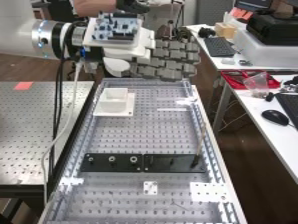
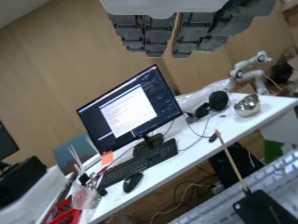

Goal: Grab the chopstick and place it in the clear container

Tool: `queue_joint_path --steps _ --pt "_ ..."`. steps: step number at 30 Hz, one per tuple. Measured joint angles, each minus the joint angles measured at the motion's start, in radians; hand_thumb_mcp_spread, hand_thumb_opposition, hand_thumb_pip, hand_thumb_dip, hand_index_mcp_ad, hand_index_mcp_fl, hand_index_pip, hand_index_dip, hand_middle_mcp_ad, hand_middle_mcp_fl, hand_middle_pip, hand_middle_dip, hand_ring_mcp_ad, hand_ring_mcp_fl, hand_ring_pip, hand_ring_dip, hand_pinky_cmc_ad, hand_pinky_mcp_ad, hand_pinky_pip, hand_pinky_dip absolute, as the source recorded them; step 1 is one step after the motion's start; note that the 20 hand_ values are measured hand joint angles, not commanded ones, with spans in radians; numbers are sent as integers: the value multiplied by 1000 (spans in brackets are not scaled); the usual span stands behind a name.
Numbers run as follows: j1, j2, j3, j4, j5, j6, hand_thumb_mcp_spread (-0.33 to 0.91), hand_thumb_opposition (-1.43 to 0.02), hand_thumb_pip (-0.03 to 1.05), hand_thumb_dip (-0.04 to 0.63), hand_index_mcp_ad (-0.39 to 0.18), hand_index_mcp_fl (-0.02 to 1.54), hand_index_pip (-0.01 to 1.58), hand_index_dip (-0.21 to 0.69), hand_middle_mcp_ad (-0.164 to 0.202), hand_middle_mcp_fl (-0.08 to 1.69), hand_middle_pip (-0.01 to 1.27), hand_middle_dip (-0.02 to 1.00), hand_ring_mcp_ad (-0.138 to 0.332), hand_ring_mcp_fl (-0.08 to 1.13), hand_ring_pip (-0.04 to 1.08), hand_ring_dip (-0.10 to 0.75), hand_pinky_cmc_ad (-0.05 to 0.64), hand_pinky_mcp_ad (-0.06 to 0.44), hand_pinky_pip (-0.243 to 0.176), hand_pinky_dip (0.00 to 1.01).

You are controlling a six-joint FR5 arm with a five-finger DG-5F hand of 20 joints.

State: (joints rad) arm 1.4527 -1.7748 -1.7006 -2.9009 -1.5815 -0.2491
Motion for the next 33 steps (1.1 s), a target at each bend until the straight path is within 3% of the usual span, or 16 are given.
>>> queue_joint_path --steps 5,6,7,8,12,16,19,21,25,28,33 --pt "-19 -61 -16 88 16 111 -3 -2 38 3 -9 3 5 -12 -5 -12 7 52 -5 5 12 17 -23 -56 -10 19" --pt "-20 -69 -19 100 21 125 9 -59 84 3 -9 3 5 -12 -7 -12 3 52 -5 5 12 21 -23 -56 -10 19" --pt "-22 -81 -24 123 31 146 61 -173 216 7 -9 3 5 -12 -7 -17 9 52 -5 5 10 21 -7 -59 -10 31" --pt "-24 -92 -30 151 44 170 89 -239 272 7 -7 3 5 -10 -7 -10 21 52 -5 7 14 21 -3 -56 -10 47" --pt "-24 -123 -55 234 108 247 93 -480 302 7 -7 3 3 -14 -2 -12 66 52 10 0 23 21 82 -59 -61 105" --pt "-19 -148 -93 348 226 299 176 -606 487 7 -7 0 24 35 -5 -12 93 52 5 -3 44 17 112 -56 -93 168" --pt "-12 -163 -117 422 313 316 188 -620 520 23 -7 2 44 112 -5 52 112 143 24 0 40 17 133 -23 -124 227" --pt "-9 -173 -126 454 350 331 227 -618 651 59 -14 5 51 126 -5 84 113 192 37 -3 51 17 138 -24 -126 251" --pt "0 -191 -140 511 424 369 269 -653 731 127 -58 117 84 155 -5 187 119 304 38 -2 54 21 136 -26 -143 276" --pt "7 -206 -142 546 469 404 300 -663 808 187 -63 182 197 155 -5 283 119 360 52 0 56 28 136 -10 -150 307" --pt "16 -233 -119 538 486 445 316 -679 813 227 -77 258 340 96 -3 363 115 398 51 12 70 73 159 0 -147 309"
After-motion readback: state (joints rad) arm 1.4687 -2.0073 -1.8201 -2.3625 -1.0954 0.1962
